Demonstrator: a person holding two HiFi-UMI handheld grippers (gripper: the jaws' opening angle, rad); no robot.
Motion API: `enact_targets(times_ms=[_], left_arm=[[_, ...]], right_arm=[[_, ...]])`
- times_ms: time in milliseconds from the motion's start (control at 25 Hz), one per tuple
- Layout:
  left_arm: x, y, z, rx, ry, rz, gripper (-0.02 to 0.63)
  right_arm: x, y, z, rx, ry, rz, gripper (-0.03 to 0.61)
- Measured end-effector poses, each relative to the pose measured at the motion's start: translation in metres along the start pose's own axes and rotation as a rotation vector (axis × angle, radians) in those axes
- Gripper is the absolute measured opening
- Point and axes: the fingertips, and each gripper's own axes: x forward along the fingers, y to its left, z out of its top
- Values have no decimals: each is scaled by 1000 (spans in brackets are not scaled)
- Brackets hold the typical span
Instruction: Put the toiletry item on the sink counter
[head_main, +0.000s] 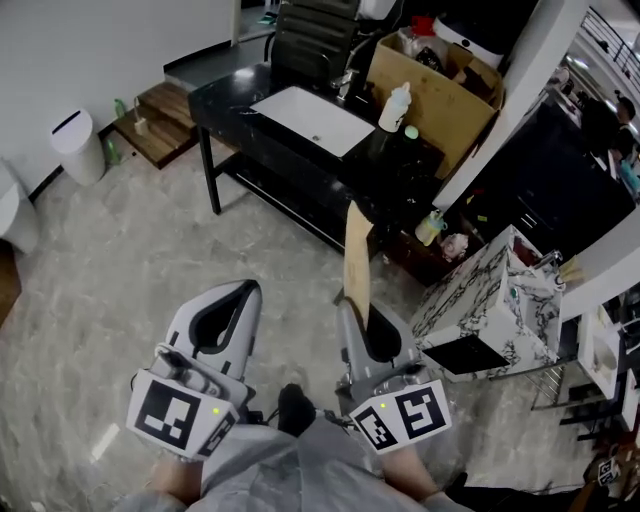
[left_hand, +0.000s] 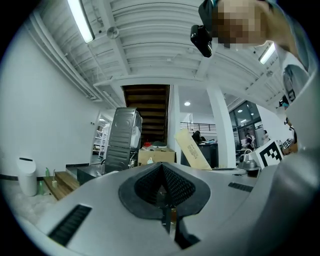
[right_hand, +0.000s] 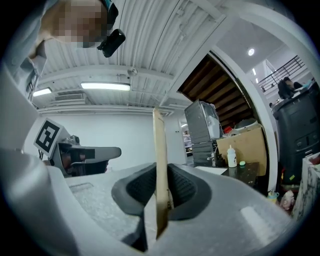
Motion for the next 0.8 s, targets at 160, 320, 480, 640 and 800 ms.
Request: enact_targets(times_ms=[160, 320, 480, 640, 800], left_arm=[[29, 14, 5, 9, -10, 34, 5], [57, 29, 8, 15, -22, 74, 5], [82, 42, 10, 22, -27, 115, 5], [101, 55, 9, 25, -33, 157, 5], [121, 62, 8, 22, -33, 184, 5]], right_arm=[[29, -24, 7, -10, -6, 31, 52], [59, -45, 11, -13, -10, 69, 52], [87, -64, 15, -11, -12, 109, 52], [111, -78, 14, -10, -12, 151, 52], [129, -91, 16, -13, -10, 182, 51]])
